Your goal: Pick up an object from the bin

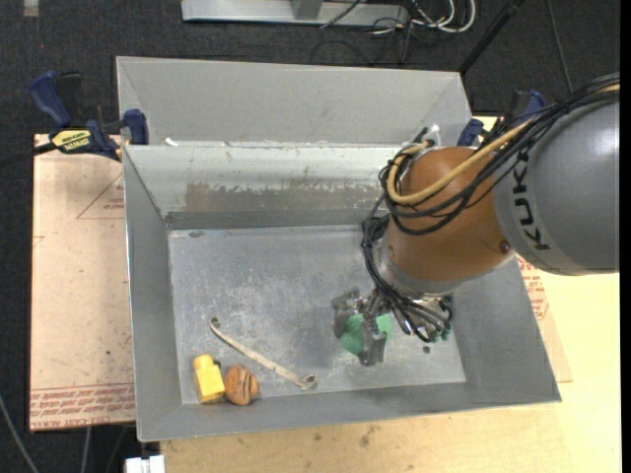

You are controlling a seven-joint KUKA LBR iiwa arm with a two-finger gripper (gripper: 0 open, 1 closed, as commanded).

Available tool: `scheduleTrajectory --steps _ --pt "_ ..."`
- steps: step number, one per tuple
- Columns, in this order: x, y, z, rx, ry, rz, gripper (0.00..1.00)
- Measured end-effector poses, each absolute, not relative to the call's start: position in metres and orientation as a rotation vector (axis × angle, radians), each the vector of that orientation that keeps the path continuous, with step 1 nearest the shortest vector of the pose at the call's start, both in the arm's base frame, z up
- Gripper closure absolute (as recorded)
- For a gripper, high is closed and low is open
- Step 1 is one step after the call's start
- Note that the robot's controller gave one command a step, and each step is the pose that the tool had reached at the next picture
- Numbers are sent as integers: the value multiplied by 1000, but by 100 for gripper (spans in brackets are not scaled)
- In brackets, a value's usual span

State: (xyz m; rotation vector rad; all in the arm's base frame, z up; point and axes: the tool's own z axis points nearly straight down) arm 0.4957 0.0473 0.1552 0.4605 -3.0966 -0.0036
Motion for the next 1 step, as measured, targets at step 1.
scheduleTrajectory --steps 1 --pt "529 45 133 559 -3106 1 100"
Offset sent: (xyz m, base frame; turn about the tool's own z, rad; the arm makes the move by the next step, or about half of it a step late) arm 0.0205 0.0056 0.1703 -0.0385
